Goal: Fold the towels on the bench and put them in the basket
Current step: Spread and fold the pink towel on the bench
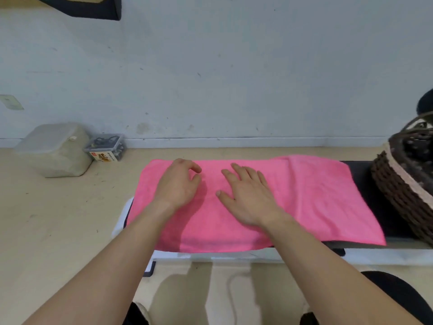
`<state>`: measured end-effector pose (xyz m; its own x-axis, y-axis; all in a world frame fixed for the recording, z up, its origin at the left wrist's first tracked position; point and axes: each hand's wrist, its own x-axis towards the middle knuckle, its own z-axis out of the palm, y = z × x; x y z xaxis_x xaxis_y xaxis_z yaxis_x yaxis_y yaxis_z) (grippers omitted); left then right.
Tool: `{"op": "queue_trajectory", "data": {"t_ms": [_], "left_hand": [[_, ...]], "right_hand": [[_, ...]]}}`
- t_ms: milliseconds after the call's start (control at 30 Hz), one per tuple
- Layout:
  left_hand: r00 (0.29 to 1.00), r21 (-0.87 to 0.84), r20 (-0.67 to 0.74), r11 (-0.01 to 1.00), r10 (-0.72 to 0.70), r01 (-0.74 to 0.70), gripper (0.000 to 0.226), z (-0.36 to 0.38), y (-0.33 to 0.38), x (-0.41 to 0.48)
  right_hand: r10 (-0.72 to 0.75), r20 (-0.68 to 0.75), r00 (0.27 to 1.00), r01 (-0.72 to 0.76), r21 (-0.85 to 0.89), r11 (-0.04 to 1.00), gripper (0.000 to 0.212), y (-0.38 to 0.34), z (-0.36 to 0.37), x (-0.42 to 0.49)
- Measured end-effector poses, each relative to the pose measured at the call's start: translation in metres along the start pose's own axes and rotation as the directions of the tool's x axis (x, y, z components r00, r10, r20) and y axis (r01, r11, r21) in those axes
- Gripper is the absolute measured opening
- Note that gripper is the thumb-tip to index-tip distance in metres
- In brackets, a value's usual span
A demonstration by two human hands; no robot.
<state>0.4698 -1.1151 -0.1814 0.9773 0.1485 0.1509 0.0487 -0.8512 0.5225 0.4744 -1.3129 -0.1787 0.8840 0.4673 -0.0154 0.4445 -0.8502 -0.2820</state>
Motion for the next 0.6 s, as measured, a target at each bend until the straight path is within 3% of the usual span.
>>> {"op": "queue_trajectory", "data": {"t_ms": [133,300,433,600], "left_hand": [[0.991,-0.003,0.093,0.996,0.094,-0.094,0.021,0.035,0.056,0.001],[0.963,-0.007,0.183,0.979,0.200,-0.202,0.025,0.079,0.133,0.012],[0.942,0.007,0.253,0.974,0.219,-0.228,0.039,0.117,0.179,0.021],[0.927,0.138,0.322,0.959,0.192,-0.247,0.065,0.148,0.184,0.020]], "right_hand": [[0.164,-0.058,0.985,-0.161,0.054,0.986,0.064,0.061,-0.035,-0.026],[0.388,-0.115,0.915,-0.377,0.104,0.920,0.058,0.142,-0.058,-0.069],[0.513,-0.017,0.858,-0.511,0.064,0.857,0.062,0.185,-0.054,-0.102],[0.470,0.124,0.874,-0.469,-0.038,0.882,0.068,0.208,-0.031,-0.130]]}}
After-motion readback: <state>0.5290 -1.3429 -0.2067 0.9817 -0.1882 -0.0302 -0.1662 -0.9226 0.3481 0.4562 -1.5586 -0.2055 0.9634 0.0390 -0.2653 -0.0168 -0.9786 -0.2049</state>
